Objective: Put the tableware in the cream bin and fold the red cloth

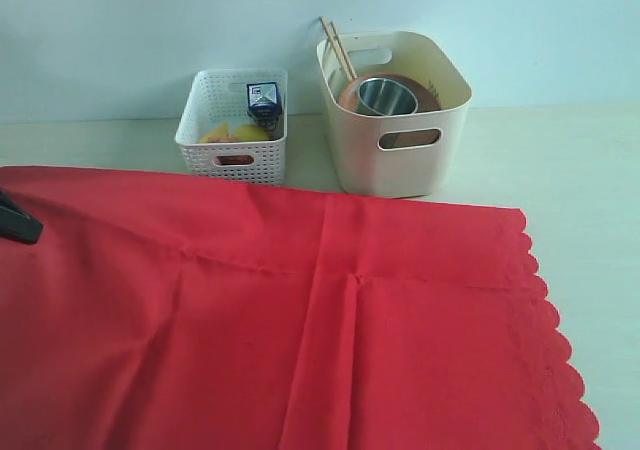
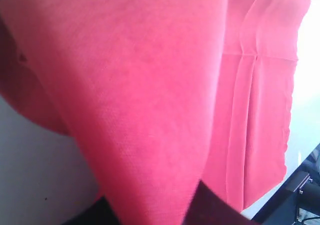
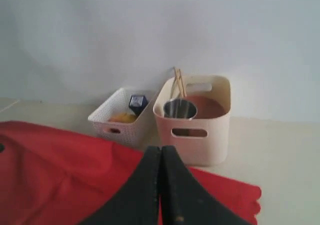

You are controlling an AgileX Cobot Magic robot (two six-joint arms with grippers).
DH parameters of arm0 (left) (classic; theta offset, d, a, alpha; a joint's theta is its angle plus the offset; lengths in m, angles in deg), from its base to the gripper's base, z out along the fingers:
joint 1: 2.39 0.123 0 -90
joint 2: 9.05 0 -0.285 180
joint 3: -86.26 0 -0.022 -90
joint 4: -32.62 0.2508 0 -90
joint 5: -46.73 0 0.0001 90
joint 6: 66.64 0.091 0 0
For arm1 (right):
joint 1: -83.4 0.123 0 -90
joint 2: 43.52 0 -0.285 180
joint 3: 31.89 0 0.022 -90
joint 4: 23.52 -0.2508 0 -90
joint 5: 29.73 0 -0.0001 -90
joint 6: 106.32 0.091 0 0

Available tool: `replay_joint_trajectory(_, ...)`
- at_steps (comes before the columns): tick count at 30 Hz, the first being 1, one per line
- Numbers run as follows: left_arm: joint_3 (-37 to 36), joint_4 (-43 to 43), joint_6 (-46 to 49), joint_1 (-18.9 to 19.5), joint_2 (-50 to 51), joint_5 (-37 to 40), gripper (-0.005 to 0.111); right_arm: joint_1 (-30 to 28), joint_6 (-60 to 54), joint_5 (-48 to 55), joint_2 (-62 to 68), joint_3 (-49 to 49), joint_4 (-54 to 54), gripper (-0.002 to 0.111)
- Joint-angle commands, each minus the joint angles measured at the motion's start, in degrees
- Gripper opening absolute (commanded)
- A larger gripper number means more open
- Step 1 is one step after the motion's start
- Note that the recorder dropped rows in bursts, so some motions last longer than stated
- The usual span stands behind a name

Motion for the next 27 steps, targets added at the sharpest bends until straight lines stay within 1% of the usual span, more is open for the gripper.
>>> replay_joint_trajectory(1,-0.2,-2.3,-0.3,-2.3,-2.3,-0.1,0.000,0.1,-0.8,3.3,9.1,0.5,-0.2,0.000)
replay_joint_trajectory(9,-0.2,-2.5,-0.3,-9.3,-4.5,-0.1,0.000,0.1,-3.3,7.2,31.6,6.0,-0.2,0.000)
replay_joint_trajectory(16,-0.2,-3.0,-0.3,-14.3,-7.9,-0.1,0.000,0.1,-4.7,5.4,47.2,7.4,0.0,0.000)
replay_joint_trajectory(21,-0.2,-3.3,-0.3,-17.5,-10.4,-0.1,0.000,0.3,-4.7,3.7,55.4,7.4,0.1,0.000)
replay_joint_trajectory(24,-0.2,-3.8,-0.3,-19.0,-11.8,-0.1,0.000,3.4,-2.6,-0.2,59.3,7.4,3.7,0.000)
replay_joint_trajectory(27,-0.2,-4.6,-0.3,-19.9,-13.0,-0.1,0.000,8.0,1.4,-6.0,63.6,8.5,7.3,0.000)
